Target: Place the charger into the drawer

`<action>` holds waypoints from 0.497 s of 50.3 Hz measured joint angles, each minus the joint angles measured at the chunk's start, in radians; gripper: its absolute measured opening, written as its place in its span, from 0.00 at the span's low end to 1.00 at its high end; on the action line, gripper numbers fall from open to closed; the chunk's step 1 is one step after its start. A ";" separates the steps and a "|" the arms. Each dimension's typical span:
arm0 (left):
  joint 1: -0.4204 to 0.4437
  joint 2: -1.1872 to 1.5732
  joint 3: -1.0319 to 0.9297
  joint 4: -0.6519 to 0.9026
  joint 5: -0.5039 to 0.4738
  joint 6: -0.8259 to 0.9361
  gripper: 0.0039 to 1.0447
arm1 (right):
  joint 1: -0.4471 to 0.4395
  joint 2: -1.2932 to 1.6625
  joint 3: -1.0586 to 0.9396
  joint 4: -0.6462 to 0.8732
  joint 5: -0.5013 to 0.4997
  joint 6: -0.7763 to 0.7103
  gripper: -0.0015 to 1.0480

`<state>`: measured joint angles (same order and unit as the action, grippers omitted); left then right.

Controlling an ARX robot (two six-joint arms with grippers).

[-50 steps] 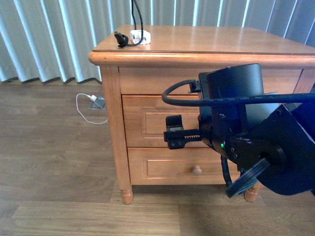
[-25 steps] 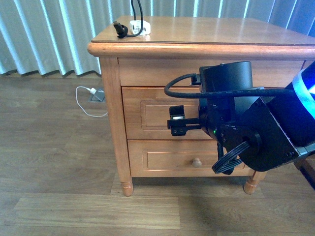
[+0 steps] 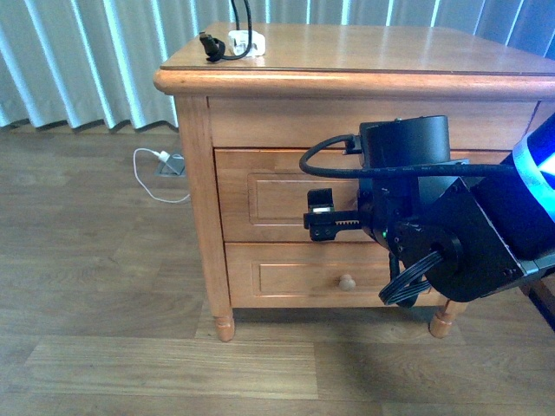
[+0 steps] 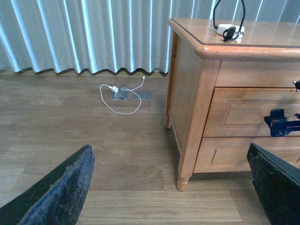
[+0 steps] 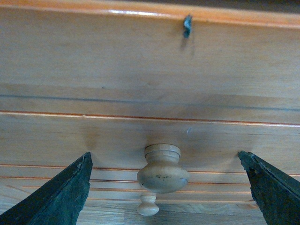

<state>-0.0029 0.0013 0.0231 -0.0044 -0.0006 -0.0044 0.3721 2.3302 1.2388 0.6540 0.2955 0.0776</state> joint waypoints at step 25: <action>0.000 0.000 0.000 0.000 0.000 0.000 0.94 | 0.009 0.000 -0.002 0.026 0.002 -0.003 0.37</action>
<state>-0.0029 0.0013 0.0231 -0.0044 -0.0002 -0.0044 0.3813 2.3306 1.2369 0.6796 0.2970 0.0746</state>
